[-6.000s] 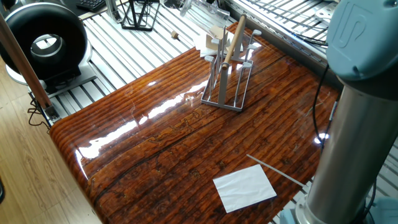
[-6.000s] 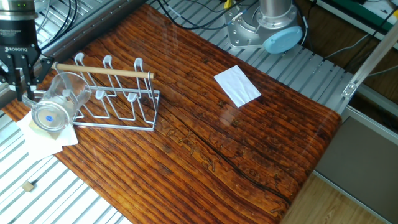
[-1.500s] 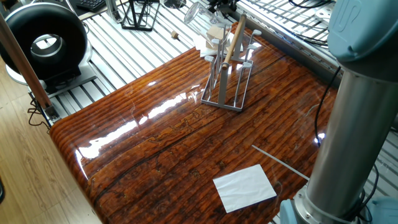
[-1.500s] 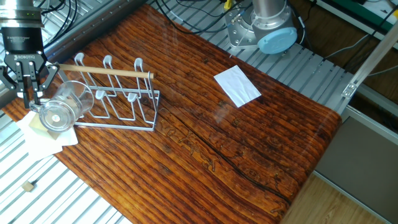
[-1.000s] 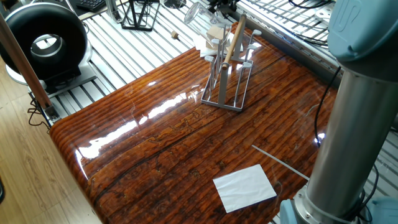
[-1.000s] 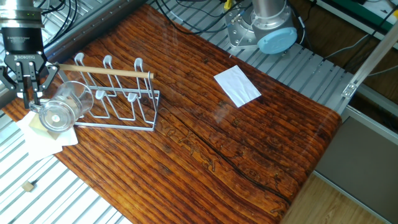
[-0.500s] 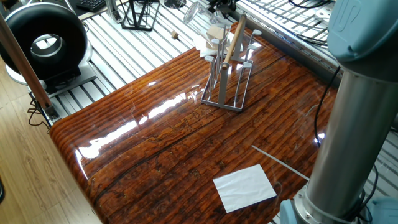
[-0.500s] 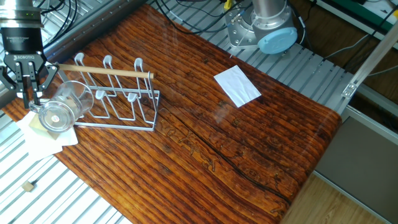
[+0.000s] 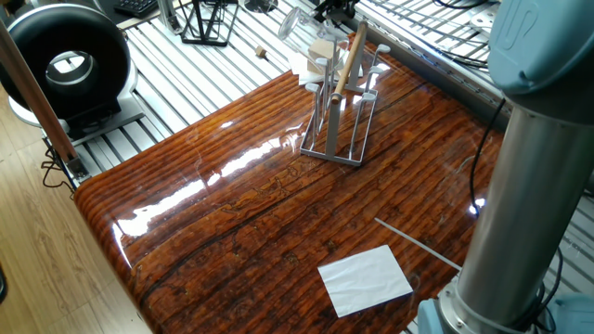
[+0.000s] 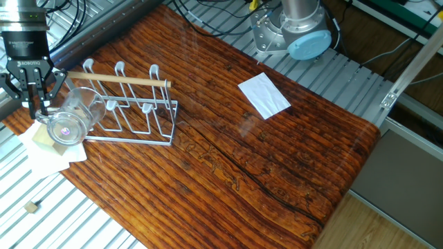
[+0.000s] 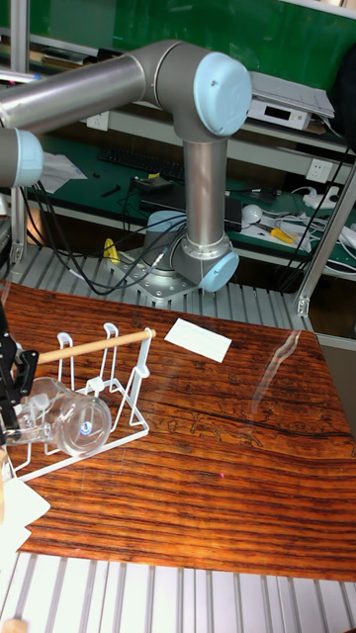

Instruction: Put the cup on the cup rack

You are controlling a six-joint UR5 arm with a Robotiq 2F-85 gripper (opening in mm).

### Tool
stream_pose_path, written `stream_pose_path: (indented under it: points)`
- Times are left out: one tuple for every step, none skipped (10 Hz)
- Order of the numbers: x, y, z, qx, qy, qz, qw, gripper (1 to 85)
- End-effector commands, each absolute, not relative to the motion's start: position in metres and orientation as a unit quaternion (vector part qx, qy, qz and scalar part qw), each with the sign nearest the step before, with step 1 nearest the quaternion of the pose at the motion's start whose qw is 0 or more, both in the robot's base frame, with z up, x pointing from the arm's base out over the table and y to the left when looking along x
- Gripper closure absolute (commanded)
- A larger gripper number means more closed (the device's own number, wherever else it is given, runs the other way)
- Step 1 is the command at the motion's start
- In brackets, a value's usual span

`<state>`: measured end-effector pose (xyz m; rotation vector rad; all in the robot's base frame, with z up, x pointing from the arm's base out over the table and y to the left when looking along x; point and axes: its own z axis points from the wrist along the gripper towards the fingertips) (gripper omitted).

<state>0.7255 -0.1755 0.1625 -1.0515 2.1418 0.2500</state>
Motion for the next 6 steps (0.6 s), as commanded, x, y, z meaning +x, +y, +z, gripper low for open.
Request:
stream_pose_path:
  points:
    - [0.723,-0.178,0.162,-0.409,0.834,0.097,0.356,84.7]
    - [0.722,-0.182,0.16,-0.411,0.837,0.091,0.351,84.7]
    - [0.722,-0.184,0.158,-0.41,0.838,0.087,0.348,84.7]
    - [0.722,-0.189,0.156,-0.41,0.842,0.078,0.343,84.7]
    - [0.721,-0.19,0.154,-0.405,0.846,0.079,0.338,84.7]
    - [0.721,-0.194,0.152,-0.404,0.848,0.074,0.334,84.7]
